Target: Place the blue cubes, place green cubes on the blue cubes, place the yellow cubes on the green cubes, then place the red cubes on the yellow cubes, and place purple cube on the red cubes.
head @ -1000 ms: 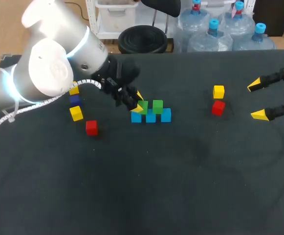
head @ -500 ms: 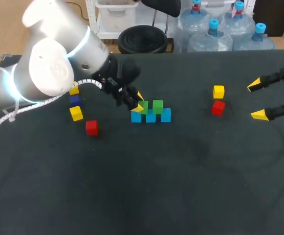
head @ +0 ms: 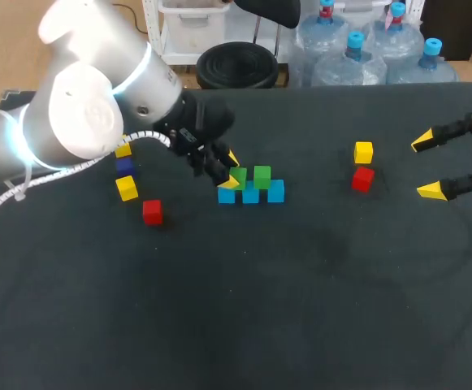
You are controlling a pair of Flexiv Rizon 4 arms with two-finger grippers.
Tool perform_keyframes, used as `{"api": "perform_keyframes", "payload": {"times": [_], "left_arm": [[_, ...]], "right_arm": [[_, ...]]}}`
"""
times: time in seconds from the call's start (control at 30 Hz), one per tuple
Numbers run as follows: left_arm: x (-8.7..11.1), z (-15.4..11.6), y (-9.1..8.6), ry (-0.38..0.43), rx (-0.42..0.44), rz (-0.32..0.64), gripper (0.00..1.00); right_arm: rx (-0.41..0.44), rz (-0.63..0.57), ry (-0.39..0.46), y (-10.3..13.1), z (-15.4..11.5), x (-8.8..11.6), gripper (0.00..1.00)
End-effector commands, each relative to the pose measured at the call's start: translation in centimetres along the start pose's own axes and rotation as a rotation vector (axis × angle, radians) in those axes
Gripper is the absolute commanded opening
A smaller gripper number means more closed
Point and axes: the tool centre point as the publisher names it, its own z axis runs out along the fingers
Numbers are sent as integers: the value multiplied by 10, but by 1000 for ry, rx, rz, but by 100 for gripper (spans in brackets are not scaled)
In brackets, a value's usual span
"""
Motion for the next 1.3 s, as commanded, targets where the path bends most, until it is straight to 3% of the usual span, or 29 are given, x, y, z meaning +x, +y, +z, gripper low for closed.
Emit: {"api": "perform_keyframes", "payload": {"times": [0.03,0.07,0.1,0.53,1.3], "left_arm": [[-2,-5,-2,3,-5,-1,69],[-3,-7,-2,0,-7,-3,94],[-3,-8,-2,-1,-9,-5,100],[-10,-39,-4,-16,-65,-7,100],[8,-100,-9,3,-166,-81,100]], "right_arm": [[0,-1,-1,0,1,0,100],[0,-1,-1,0,1,0,100],[0,-1,-1,0,1,0,100],[0,-1,-1,0,1,0,100],[0,-1,-1,0,1,0,100]]}}
